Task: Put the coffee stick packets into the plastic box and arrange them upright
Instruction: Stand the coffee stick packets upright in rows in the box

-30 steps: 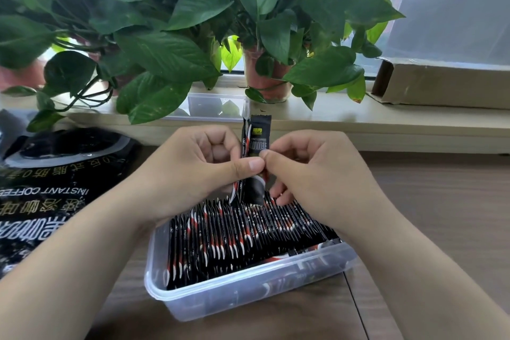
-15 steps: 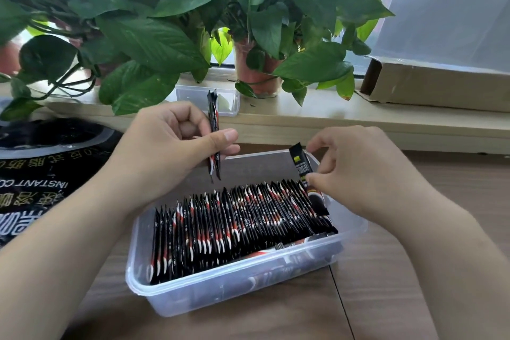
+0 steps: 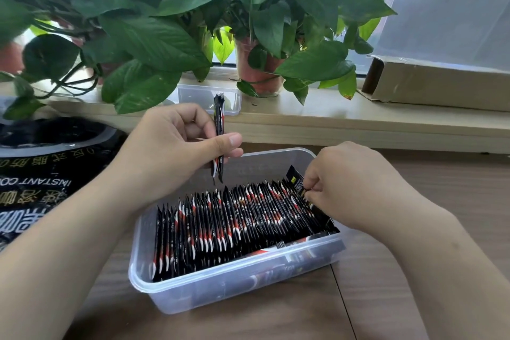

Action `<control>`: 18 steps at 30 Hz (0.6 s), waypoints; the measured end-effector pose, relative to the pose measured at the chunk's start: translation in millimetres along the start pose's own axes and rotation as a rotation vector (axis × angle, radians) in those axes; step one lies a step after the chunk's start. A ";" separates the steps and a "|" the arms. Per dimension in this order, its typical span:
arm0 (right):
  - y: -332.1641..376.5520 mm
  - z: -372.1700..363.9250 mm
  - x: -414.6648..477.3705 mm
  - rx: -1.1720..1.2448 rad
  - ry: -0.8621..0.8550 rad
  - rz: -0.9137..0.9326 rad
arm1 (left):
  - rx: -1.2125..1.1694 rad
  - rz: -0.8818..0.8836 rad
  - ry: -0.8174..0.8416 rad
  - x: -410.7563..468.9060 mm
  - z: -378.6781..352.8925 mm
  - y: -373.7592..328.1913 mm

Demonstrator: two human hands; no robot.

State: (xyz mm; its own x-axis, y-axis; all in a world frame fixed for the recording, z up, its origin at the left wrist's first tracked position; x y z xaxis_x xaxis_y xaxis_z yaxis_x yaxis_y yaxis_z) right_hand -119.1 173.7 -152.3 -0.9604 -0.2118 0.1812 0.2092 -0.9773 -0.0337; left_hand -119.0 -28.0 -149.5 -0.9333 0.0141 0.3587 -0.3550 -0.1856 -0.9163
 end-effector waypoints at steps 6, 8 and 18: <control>-2.1 7.1 -2.2 0.127 -0.025 -0.064 | -0.008 -0.005 0.009 -0.2 0.5 1.2; -3.5 10.1 -2.5 0.109 -0.018 -0.057 | -0.009 -0.007 0.019 -0.4 -0.3 1.3; -0.8 3.6 -0.9 0.004 0.058 -0.021 | 0.007 -0.028 0.049 -2.4 -1.6 -0.2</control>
State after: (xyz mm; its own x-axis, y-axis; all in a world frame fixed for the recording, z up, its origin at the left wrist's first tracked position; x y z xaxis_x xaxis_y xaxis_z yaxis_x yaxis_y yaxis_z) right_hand -117.7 174.6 -148.9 -0.9735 -0.1917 0.1246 0.1898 -0.9815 -0.0266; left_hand -116.9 -26.4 -150.5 -0.9245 0.0675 0.3752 -0.3811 -0.1910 -0.9046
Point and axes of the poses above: each hand's wrist, its own x-axis towards the middle knuckle, its own z-axis out of the back of the hand, y = z × x, the point moved 7 cm from there along x, towards the middle knuckle, and after that the axes turned 5 degrees about -z, right-handed, at the moved point
